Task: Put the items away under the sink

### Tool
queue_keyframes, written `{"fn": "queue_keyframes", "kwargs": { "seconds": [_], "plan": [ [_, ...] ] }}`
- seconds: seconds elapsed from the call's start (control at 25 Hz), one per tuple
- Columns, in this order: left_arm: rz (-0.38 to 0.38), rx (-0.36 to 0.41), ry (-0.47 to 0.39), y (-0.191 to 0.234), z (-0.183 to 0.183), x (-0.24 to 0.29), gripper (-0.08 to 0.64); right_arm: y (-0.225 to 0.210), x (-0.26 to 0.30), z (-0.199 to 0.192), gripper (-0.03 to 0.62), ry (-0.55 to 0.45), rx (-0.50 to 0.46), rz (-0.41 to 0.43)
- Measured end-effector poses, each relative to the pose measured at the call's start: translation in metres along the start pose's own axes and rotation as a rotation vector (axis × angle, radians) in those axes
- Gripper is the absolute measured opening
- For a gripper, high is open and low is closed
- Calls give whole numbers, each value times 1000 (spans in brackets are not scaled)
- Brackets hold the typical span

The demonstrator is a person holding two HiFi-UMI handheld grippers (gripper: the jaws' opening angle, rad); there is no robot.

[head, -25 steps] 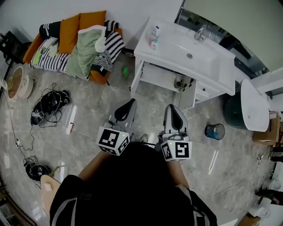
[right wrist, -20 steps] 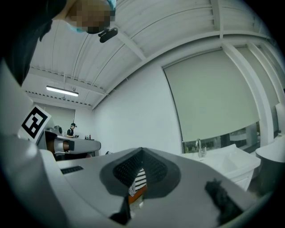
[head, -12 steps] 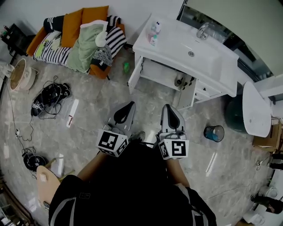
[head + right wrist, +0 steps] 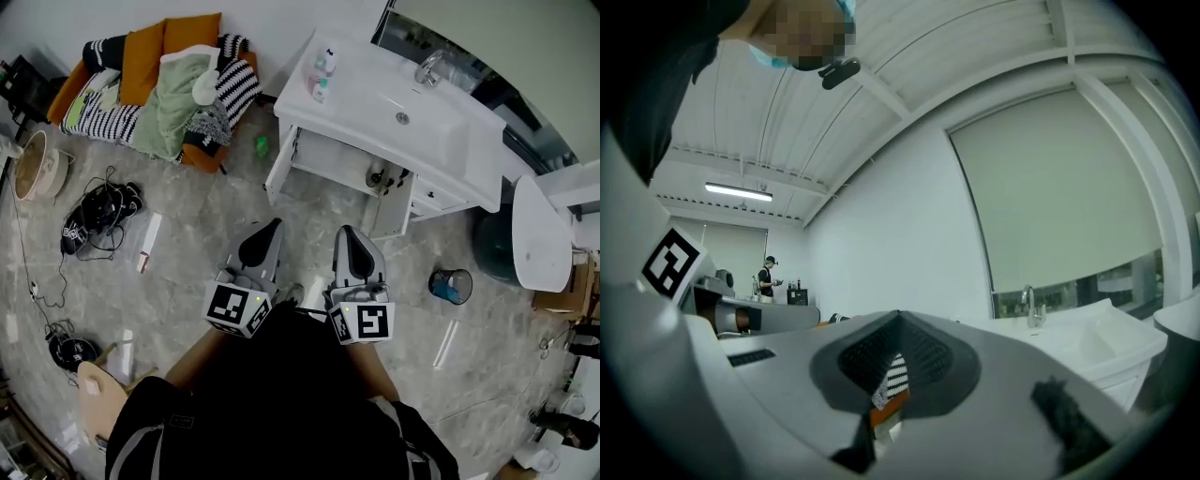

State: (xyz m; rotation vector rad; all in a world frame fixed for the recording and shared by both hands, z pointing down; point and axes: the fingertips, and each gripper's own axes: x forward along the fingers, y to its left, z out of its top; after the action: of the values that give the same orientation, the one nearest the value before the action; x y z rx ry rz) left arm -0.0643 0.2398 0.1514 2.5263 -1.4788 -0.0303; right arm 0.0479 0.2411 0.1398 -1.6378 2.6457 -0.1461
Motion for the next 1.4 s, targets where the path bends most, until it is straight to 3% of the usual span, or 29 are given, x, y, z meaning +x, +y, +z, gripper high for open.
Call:
{"fn": "queue_keyframes", "kwargs": {
  "seconds": [0.56,1.04,1.28,1.4],
  "plan": [
    [-49,-12,-8,97,35,111,6,-41,123,8,15,17,-40,-82],
    [-129,-14,46,194,42,177,6,-50,225,-4,15,71,-60,-190],
    [-202,34,17,217,57,205,6,-54,257,-8,15,70,-79,-237],
    [-197,41,7,226,60,209,6,-52,264,-15,15,82,-74,-245]
  ]
}}
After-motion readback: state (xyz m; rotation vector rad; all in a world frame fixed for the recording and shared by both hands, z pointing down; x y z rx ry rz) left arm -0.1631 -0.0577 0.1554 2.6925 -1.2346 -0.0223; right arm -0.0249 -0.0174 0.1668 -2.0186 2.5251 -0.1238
